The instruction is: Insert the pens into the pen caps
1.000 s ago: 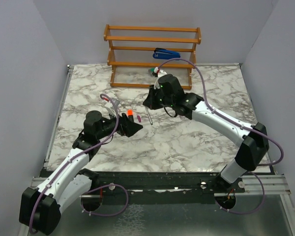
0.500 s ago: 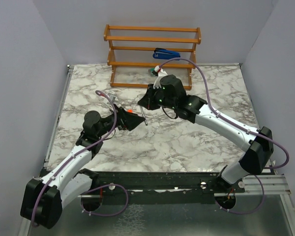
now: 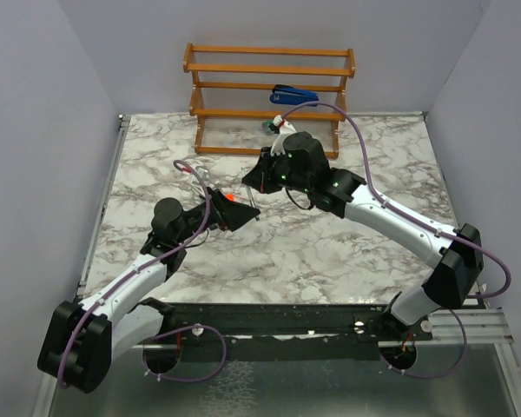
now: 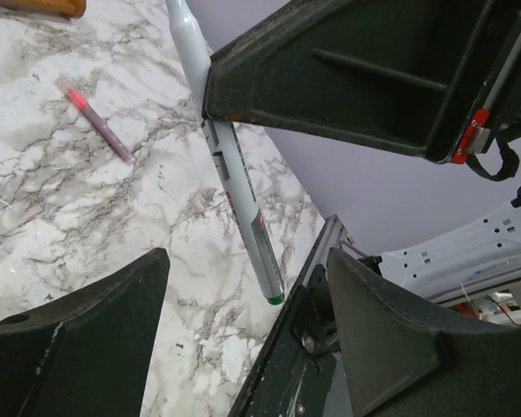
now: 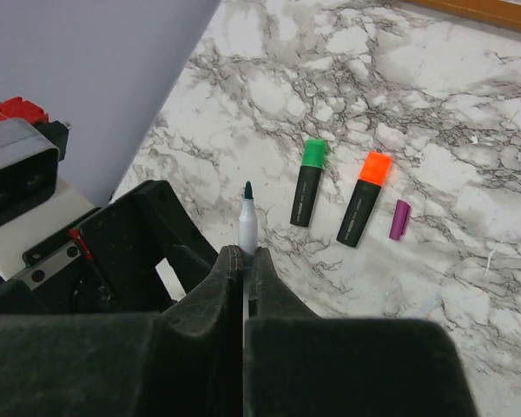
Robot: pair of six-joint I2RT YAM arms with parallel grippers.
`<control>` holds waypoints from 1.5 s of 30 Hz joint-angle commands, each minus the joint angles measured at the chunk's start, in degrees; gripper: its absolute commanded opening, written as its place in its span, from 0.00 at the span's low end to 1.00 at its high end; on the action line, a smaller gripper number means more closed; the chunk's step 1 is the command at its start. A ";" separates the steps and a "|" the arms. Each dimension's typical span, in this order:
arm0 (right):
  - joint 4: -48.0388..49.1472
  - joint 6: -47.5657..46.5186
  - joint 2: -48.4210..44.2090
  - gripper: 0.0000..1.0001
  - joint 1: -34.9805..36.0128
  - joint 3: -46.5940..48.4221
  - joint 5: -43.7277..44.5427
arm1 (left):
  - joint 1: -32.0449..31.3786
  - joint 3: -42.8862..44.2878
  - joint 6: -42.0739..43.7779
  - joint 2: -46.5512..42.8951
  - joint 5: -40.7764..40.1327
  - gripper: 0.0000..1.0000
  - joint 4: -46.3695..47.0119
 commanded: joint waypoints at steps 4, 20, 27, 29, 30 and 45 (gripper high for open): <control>2.33 0.83 -1.66 0.00 0.53 -0.89 -1.47 | -2.73 -0.14 -0.18 1.24 -1.07 0.73 2.03; 3.03 0.83 -2.51 0.01 0.88 -2.84 -1.44 | -3.89 1.03 -0.07 2.21 -6.98 0.56 2.11; 3.60 1.09 -2.61 0.00 0.90 -3.51 -1.70 | -3.89 1.17 -0.70 3.28 -6.62 0.19 2.77; 3.65 1.07 -2.59 0.01 0.90 -3.67 -1.70 | -3.89 1.13 -0.97 3.62 -6.77 0.19 3.19; 3.65 1.00 -2.68 0.00 0.90 -3.81 -1.70 | -3.89 1.17 -1.00 3.77 -6.79 0.19 3.37; 4.05 0.17 -4.45 0.01 0.90 -6.29 -1.99 | -3.88 2.11 -0.63 6.58 -6.44 0.00 3.70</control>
